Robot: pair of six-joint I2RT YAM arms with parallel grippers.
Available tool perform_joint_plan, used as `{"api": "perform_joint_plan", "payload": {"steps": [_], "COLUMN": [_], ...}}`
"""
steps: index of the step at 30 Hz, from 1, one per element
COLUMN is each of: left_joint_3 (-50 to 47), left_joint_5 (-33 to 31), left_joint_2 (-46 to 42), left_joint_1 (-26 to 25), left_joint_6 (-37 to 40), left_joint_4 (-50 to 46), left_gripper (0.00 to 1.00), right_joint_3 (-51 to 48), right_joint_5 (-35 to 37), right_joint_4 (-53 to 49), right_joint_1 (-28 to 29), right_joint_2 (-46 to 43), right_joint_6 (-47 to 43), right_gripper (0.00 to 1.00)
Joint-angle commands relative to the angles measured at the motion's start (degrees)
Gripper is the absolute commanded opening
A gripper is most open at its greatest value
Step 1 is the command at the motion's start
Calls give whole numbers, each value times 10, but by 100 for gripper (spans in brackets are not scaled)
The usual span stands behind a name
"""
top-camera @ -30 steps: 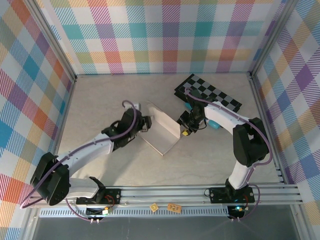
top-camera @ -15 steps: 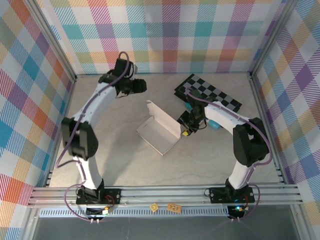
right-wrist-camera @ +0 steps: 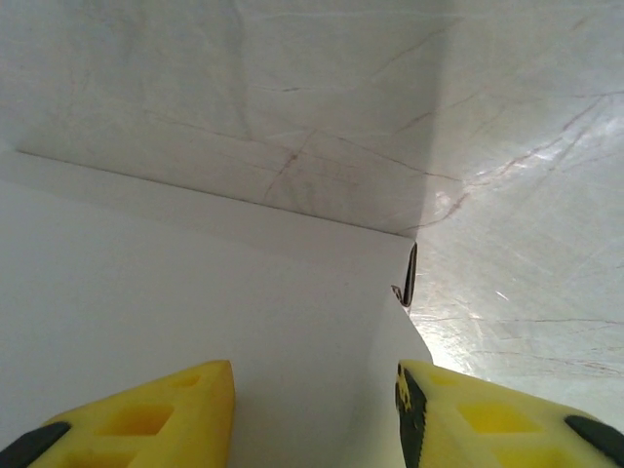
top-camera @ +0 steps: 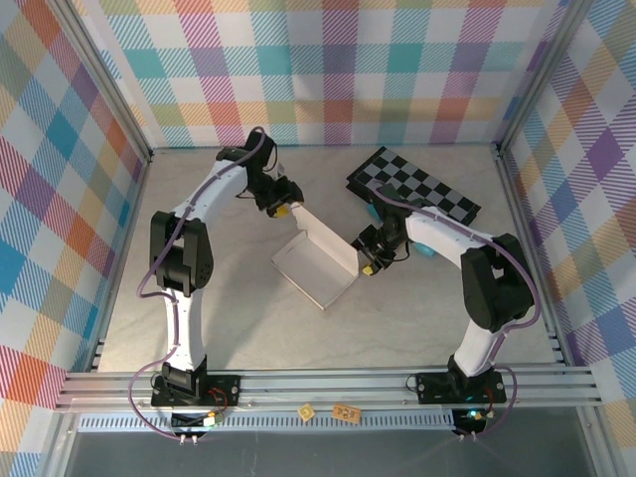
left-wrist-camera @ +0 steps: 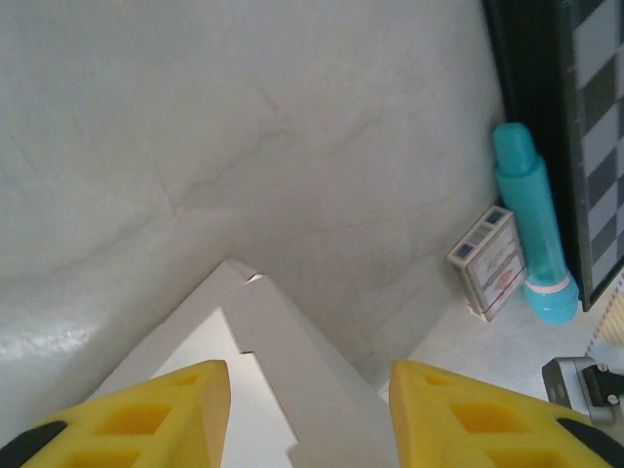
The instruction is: Fold the paper box
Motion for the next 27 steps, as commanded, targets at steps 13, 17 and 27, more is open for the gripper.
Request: {"api": "perform_joint_plan", "payload": {"steps": [13, 17, 27], "left_joint_3": [-160, -196, -170], "left_joint_5": [69, 29, -80], "left_joint_2": [-79, -118, -207], "left_joint_1": [1, 1, 2], "left_joint_6": [-136, -160, 102], "left_joint_4": [152, 181, 115], "left_gripper": [40, 39, 43], "right_joint_3": [-23, -21, 33], "right_joint_5": [-10, 13, 183], "right_joint_4": [42, 14, -139], "right_joint_1": [10, 9, -17], "right_joint_2": [-37, -48, -129], "right_joint_6": [108, 98, -130], "right_gripper": [50, 50, 53]}}
